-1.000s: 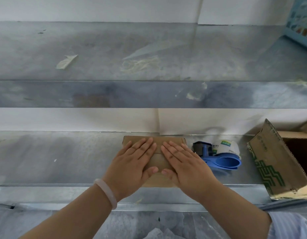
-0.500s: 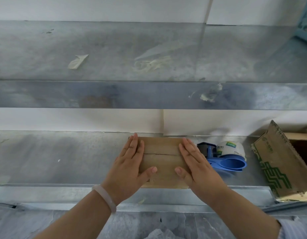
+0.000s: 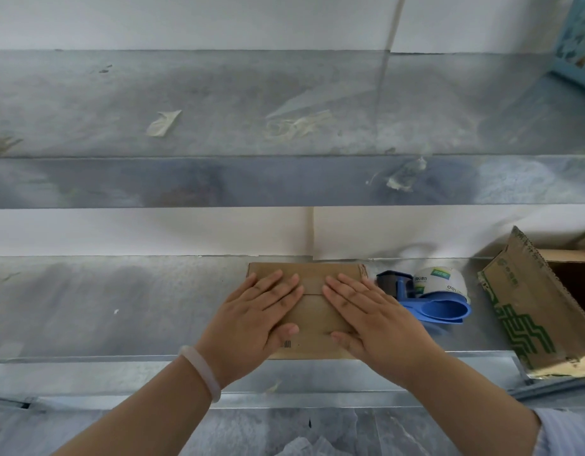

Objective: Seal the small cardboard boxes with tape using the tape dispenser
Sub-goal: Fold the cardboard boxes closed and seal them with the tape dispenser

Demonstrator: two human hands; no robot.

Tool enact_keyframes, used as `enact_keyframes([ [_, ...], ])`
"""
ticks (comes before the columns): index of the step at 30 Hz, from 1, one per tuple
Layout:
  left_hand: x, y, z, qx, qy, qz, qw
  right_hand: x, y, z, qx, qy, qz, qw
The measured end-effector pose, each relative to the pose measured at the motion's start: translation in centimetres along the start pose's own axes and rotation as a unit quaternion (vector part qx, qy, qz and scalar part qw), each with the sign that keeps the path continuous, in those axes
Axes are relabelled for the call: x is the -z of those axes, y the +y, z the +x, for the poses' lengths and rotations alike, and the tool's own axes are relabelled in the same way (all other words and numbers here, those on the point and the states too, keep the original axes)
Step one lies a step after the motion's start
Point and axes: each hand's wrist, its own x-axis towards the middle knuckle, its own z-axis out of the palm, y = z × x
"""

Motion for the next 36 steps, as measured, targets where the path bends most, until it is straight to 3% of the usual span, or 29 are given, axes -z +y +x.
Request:
enact_keyframes([
  [10, -0.4, 1.8, -0.8, 0.146, 0.009, -0.033, 0.989, -1.1, -1.5, -0.8, -0.122, 0.043, 0.070, 0.989],
  [16, -0.3, 2.5, -1.0, 0.210, 0.028, -0.180, 0.961, -0.7, -2.9, -1.4, -0.216, 0.039, 0.180, 0.959],
  [19, 0.2, 2.6, -0.9, 0.277, 0.015, -0.308, 0.910, -0.6, -3.3, -1.4, -0.258, 0.043, 0.242, 0.934],
  [24, 0.4, 1.8, -0.6, 0.278, 0.005, -0.408, 0.870, -0.1, -3.6, -0.9, -0.308, 0.028, 0.308, 0.900],
  [30, -0.6, 2.1, -2.1, 0.270, 0.038, -0.439, 0.856, -0.1, -3.4, 0.6, -0.350, 0.049, 0.319, 0.879],
  [33, -0.9, 1.2, -3.0, 0.294, 0.098, -0.455, 0.835, 0.3, -1.5, 0.8, -0.331, 0.041, 0.336, 0.881],
  [36, -0.3, -0.9, -2.9, 0.273, 0.082, -0.465, 0.838, 0.7, -0.2, 0.8, -0.278, 0.035, 0.346, 0.896],
])
